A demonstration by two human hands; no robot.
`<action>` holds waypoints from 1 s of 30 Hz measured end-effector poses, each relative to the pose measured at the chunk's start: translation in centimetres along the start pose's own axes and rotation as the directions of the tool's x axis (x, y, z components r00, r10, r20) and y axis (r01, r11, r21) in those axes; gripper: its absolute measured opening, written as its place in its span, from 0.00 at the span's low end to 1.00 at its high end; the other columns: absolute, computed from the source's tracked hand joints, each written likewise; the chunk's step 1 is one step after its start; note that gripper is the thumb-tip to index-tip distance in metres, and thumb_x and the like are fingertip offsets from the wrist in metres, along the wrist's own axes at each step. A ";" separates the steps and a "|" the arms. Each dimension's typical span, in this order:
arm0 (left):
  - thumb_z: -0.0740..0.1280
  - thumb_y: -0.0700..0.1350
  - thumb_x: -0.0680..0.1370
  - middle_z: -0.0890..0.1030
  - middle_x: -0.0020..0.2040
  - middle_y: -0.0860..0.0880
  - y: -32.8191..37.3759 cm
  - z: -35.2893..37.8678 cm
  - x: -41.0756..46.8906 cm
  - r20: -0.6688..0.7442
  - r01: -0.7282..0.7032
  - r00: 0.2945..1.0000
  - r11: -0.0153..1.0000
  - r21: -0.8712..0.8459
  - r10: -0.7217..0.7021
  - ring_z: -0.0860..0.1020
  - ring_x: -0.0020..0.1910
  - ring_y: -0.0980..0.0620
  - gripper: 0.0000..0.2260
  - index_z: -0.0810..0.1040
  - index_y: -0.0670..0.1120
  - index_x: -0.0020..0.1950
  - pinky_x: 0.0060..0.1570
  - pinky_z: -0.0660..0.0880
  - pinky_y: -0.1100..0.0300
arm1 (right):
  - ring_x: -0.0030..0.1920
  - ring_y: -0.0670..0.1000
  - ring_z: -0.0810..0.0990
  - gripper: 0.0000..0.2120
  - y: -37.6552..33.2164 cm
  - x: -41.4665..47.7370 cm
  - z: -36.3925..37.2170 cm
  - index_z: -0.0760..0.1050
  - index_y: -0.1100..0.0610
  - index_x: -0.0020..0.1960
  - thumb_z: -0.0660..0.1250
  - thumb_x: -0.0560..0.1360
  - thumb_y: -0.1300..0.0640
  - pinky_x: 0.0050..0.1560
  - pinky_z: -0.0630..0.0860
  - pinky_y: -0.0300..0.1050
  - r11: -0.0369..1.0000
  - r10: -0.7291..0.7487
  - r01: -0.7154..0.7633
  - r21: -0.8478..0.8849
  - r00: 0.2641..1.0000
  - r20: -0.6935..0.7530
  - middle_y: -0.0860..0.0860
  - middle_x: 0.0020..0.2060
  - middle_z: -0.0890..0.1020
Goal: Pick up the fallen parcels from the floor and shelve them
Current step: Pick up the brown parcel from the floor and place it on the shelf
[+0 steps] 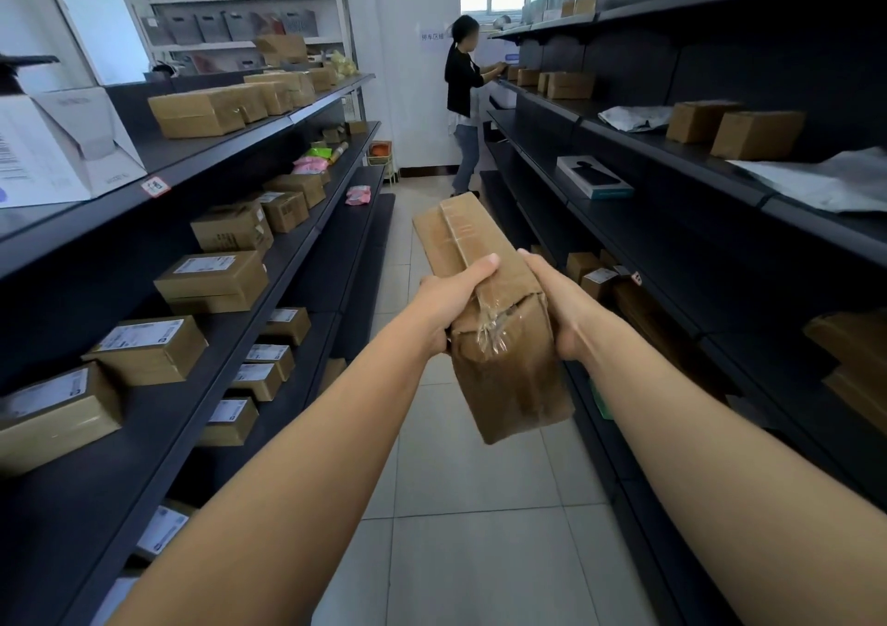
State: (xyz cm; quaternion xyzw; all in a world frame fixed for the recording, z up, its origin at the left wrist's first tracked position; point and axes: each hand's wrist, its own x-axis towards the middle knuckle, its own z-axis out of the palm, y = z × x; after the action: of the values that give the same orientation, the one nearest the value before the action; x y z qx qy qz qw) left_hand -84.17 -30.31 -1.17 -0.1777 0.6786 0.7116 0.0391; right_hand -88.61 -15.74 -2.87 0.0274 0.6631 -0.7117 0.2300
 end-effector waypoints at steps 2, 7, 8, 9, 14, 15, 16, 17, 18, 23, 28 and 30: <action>0.75 0.59 0.69 0.82 0.57 0.42 0.3 0.0 -0.2 -0.001 0.023 1.000 1.000 -0.004 -0.023 0.83 0.52 0.42 0.37 0.67 0.43 0.71 0.52 0.80 0.45 | 0.56 0.60 0.81 0.33 0.0 0.1 -0.1 0.79 0.53 0.57 0.66 0.67 0.28 0.62 0.76 0.58 0.997 0.048 -0.048 -0.056 0.999 -0.007 0.57 0.53 0.84; 0.76 0.59 0.68 0.77 0.56 0.42 0.8 -0.1 -0.7 -0.051 0.070 0.996 0.996 0.061 -0.067 0.80 0.49 0.43 0.42 0.57 0.47 0.72 0.38 0.78 0.48 | 0.39 0.57 0.85 0.18 0.3 0.2 -0.2 0.81 0.58 0.44 0.67 0.75 0.43 0.44 0.82 0.51 0.994 0.095 -0.099 -0.050 0.992 -0.088 0.57 0.38 0.85; 0.76 0.59 0.67 0.77 0.57 0.42 0.7 -0.2 -0.7 -0.051 0.071 0.996 0.996 0.049 -0.069 0.80 0.50 0.42 0.41 0.57 0.47 0.72 0.41 0.79 0.46 | 0.36 0.56 0.86 0.17 0.3 0.0 -0.2 0.81 0.58 0.44 0.67 0.76 0.43 0.38 0.82 0.48 0.992 0.102 -0.107 -0.068 0.992 -0.074 0.56 0.36 0.86; 0.76 0.58 0.67 0.77 0.58 0.42 0.6 -0.4 -0.6 -0.045 0.070 0.997 0.997 0.025 -0.069 0.80 0.52 0.41 0.41 0.59 0.47 0.71 0.45 0.80 0.44 | 0.35 0.55 0.86 0.19 0.3 -0.1 -0.3 0.81 0.57 0.45 0.66 0.75 0.40 0.34 0.80 0.47 0.988 0.115 -0.121 -0.100 0.992 -0.059 0.56 0.35 0.87; 0.77 0.57 0.67 0.80 0.59 0.41 0.4 -1.3 -0.2 0.027 0.032 0.999 0.998 -0.051 -0.030 0.82 0.54 0.41 0.37 0.65 0.47 0.70 0.58 0.77 0.40 | 0.61 0.64 0.75 0.58 0.2 -1.2 -0.9 0.70 0.55 0.70 0.56 0.54 0.16 0.48 0.74 0.61 0.886 0.255 -0.267 -0.380 0.963 -0.081 0.60 0.63 0.77; 0.76 0.57 0.67 0.80 0.60 0.41 0.4 -1.4 -0.1 0.042 0.035 0.999 0.998 -0.055 -0.033 0.81 0.54 0.40 0.37 0.66 0.46 0.70 0.58 0.77 0.41 | 0.59 0.64 0.75 0.62 0.1 -1.3 -1.0 0.68 0.55 0.72 0.56 0.50 0.16 0.50 0.74 0.61 0.877 0.253 -0.270 -0.396 0.963 -0.096 0.60 0.61 0.77; 0.76 0.58 0.67 0.80 0.60 0.40 0.5 -1.5 -0.1 0.050 0.042 0.998 0.997 -0.060 -0.039 0.81 0.55 0.40 0.37 0.67 0.46 0.70 0.59 0.77 0.40 | 0.54 0.63 0.77 0.62 0.1 -1.3 -1.0 0.69 0.56 0.71 0.57 0.49 0.16 0.48 0.75 0.60 0.875 0.246 -0.269 -0.403 0.963 -0.110 0.59 0.56 0.78; 0.76 0.58 0.67 0.80 0.60 0.40 0.7 -1.5 -0.1 0.049 0.051 0.998 0.997 -0.063 -0.048 0.81 0.55 0.39 0.37 0.67 0.46 0.71 0.58 0.77 0.40 | 0.51 0.62 0.77 0.60 0.1 -1.3 -1.0 0.71 0.57 0.69 0.58 0.50 0.17 0.47 0.76 0.59 0.874 0.237 -0.268 -0.405 0.963 -0.125 0.59 0.52 0.79; 0.76 0.59 0.68 0.80 0.60 0.40 1.0 -1.5 -0.2 0.041 0.060 0.998 0.997 -0.058 -0.058 0.81 0.55 0.39 0.38 0.66 0.46 0.72 0.57 0.77 0.39 | 0.52 0.62 0.78 0.57 0.1 -1.1 -1.1 0.72 0.58 0.68 0.59 0.54 0.17 0.50 0.76 0.59 0.876 0.226 -0.265 -0.403 0.964 -0.141 0.59 0.54 0.79; 0.66 0.59 0.77 0.77 0.52 0.45 2.4 -2.1 -0.5 -0.069 0.034 0.997 0.992 0.122 -0.025 0.79 0.45 0.41 0.28 0.63 0.52 0.74 0.30 0.78 0.48 | 0.59 0.64 0.78 0.32 0.4 -0.9 -1.6 0.79 0.58 0.54 0.67 0.68 0.30 0.64 0.73 0.64 0.874 0.213 -0.261 -0.410 0.964 -0.161 0.61 0.59 0.80; 0.64 0.55 0.79 0.82 0.36 0.42 1.9 -3.5 0.1 -0.165 0.036 0.986 0.985 0.168 -0.008 0.80 0.33 0.43 0.14 0.80 0.45 0.45 0.17 0.76 0.54 | 0.43 0.60 0.86 0.21 0.6 -1.2 -2.8 0.81 0.60 0.52 0.75 0.69 0.44 0.42 0.84 0.59 0.906 0.253 -0.273 -0.323 0.962 -0.106 0.59 0.47 0.86; 0.64 0.58 0.78 0.83 0.37 0.43 1.5 -3.9 0.5 -0.199 0.035 0.980 0.980 0.198 0.005 0.81 0.35 0.43 0.17 0.80 0.44 0.48 0.24 0.79 0.53 | 0.32 0.57 0.86 0.15 0.7 -1.2 -3.0 0.80 0.57 0.49 0.74 0.70 0.47 0.31 0.82 0.55 0.914 0.283 -0.293 -0.282 0.956 -0.076 0.57 0.37 0.87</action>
State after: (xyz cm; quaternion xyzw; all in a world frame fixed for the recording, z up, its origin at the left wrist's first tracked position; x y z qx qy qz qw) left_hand -84.29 -34.37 0.07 -0.2481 0.7459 0.6181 -0.0059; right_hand -88.08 -12.49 -3.49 0.1026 0.7528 -0.5646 0.3226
